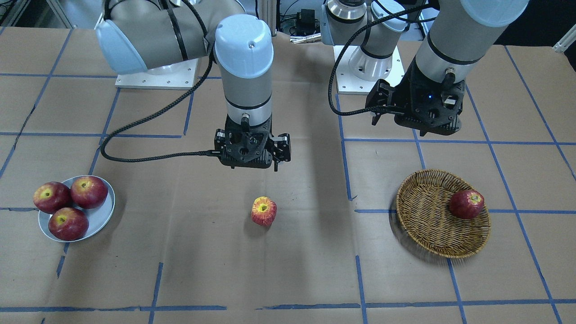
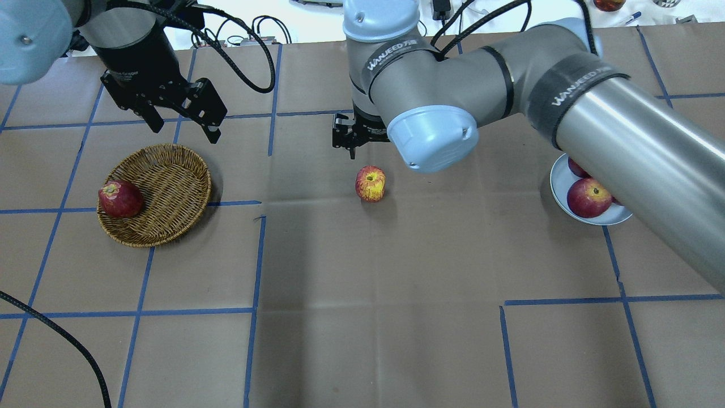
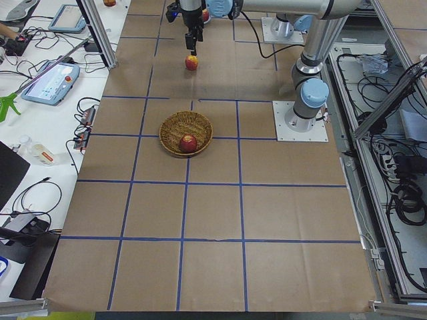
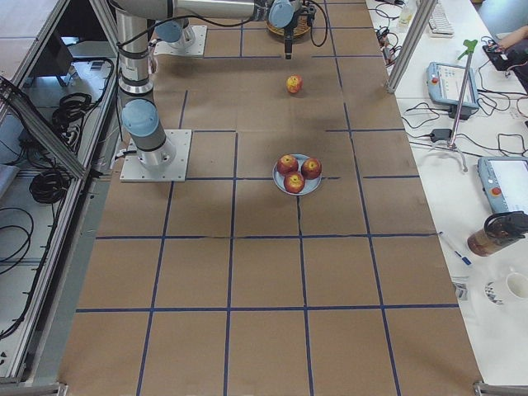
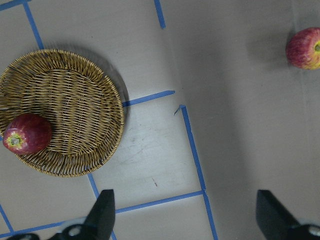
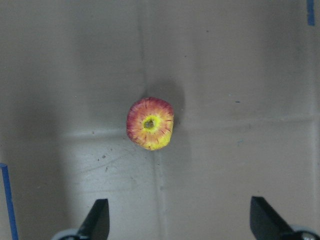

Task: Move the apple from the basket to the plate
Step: 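Lower the right gripper onto the apple at table center and close it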

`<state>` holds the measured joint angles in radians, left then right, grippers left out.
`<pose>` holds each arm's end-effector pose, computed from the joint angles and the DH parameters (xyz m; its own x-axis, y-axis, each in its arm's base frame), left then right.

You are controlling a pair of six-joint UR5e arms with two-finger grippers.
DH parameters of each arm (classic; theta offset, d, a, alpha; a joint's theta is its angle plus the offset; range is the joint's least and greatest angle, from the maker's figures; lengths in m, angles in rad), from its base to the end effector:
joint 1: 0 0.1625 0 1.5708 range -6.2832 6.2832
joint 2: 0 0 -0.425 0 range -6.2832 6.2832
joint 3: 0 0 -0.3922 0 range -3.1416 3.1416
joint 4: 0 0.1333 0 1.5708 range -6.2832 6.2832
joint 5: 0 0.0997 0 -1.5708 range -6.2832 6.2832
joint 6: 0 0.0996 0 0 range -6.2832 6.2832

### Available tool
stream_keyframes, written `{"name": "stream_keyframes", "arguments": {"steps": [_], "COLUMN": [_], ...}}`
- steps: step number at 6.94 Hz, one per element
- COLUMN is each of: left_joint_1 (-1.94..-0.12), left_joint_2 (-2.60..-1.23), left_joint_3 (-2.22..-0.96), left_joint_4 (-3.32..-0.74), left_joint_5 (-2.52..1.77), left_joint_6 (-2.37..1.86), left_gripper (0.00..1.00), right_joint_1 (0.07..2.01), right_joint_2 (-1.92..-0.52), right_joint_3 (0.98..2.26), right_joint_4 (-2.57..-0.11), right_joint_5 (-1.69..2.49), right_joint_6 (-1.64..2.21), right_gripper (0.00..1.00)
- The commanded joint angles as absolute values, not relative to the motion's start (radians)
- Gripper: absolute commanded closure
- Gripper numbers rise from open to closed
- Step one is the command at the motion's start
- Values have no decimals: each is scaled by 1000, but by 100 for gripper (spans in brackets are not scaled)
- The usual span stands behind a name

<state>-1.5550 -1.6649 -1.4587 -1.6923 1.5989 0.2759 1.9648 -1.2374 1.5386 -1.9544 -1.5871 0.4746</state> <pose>-0.1223 -0.5229 0.4833 -0.9660 0.2585 0.0013 0.2572 0.9604 0.1070 0.3601 -0.5230 0.3567 -0.9965 0.0802 -0.0232 0.0819 0.9934 -0.0806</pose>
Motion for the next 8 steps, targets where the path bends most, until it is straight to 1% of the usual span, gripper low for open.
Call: {"name": "stream_keyframes", "arguments": {"steps": [1, 3, 6, 8], "left_joint_1": [-1555, -1555, -1557, -1557], "left_joint_2": [-1661, -1660, -1658, -1657], "left_joint_3": [-1468, -1457, -1445, -1447], "left_joint_4": [-1687, -1684, -1657, -1657], "left_joint_5": [1598, 1600, 1600, 1598], "left_joint_6": [279, 279, 278, 278], "left_gripper": [1, 1, 1, 1], "right_joint_1": [1980, 1977, 1973, 1971], "right_joint_2": [-1129, -1040, -990, -985], "right_joint_3": [1546, 1552, 1583, 1608], "right_joint_4": [-2089, -2179, -2265, -2273], "right_joint_5": [-1594, -1597, -1638, -1637], "right_joint_6": [488, 468, 463, 430], "right_gripper": [0, 0, 0, 0]}}
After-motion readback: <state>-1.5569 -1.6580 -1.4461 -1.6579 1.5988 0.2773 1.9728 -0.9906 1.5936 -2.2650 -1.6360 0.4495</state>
